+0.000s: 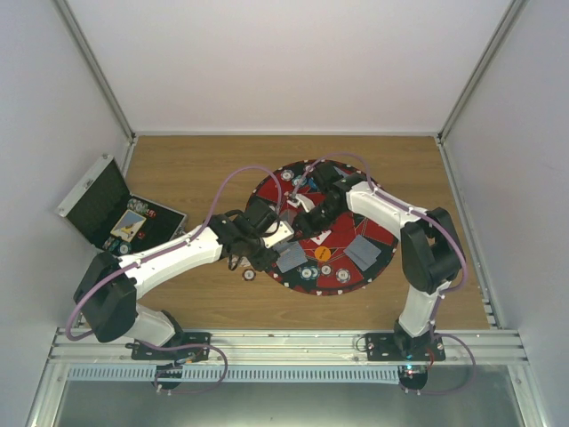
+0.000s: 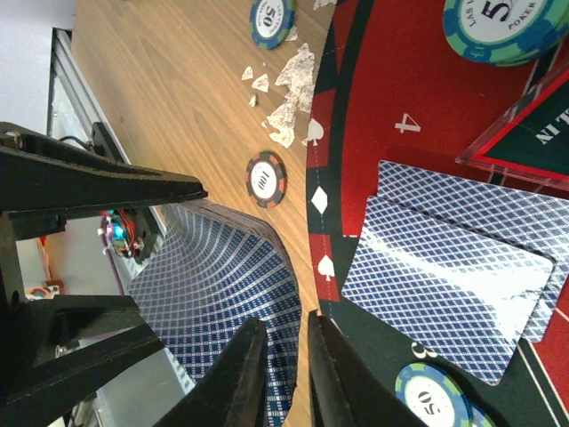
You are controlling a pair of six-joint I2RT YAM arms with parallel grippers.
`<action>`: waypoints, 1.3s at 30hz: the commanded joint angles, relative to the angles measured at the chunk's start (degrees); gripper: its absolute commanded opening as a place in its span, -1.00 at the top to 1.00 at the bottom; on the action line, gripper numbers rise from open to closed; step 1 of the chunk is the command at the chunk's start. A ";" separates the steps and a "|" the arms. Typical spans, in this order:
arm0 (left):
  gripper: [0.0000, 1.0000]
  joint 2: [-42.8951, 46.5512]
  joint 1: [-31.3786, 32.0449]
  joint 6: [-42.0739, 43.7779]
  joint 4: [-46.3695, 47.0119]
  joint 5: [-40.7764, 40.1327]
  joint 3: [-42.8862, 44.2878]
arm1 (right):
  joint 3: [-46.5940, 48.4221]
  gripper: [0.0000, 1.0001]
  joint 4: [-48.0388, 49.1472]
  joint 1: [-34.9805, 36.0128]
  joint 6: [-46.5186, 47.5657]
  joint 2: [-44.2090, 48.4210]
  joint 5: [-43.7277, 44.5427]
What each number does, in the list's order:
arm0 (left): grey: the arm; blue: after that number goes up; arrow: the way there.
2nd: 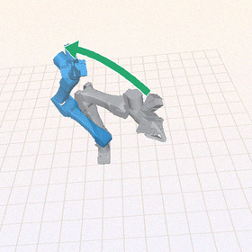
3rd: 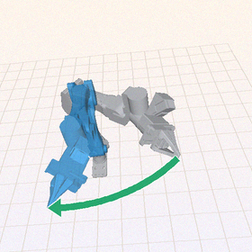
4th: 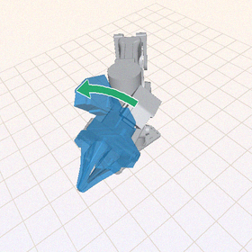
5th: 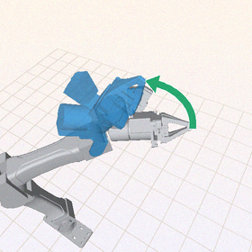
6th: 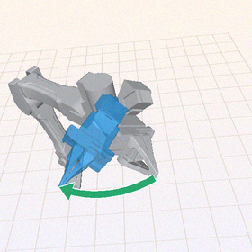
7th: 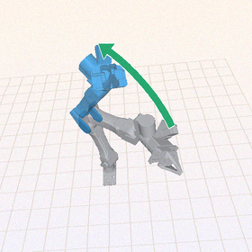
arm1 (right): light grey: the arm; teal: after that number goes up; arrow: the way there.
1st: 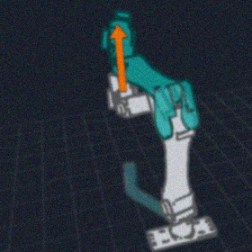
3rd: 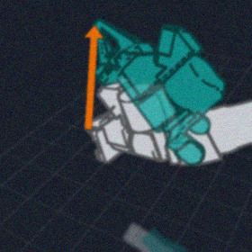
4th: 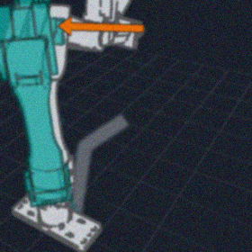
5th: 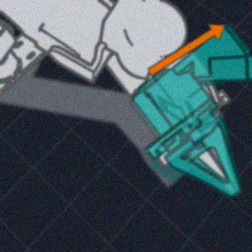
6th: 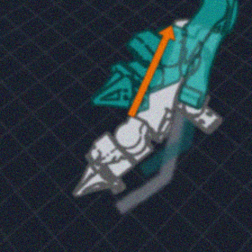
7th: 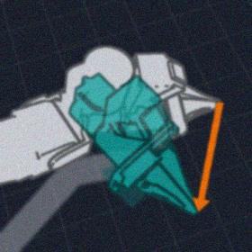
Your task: Distribute texas hold em gaming equipment
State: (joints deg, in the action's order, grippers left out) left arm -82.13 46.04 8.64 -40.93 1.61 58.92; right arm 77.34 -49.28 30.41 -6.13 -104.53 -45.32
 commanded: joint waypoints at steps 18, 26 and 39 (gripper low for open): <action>-0.08 2.14 0.54 0.32 2.56 -1.03 -0.38 | -1.58 0.99 -1.44 -8.52 -10.09 8.88 11.40; -0.08 2.13 0.54 0.36 2.85 -0.60 -0.80 | -2.33 0.99 -10.95 -13.99 -20.29 14.37 32.81; -0.08 2.14 0.54 0.41 3.49 0.55 -1.67 | 2.42 0.99 -18.02 -6.45 -40.35 8.92 54.60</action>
State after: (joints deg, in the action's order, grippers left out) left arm -81.36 46.09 8.62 -40.05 1.39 57.84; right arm 77.54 -66.11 22.44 -40.01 -93.27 2.63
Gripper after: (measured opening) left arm 0.546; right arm 0.008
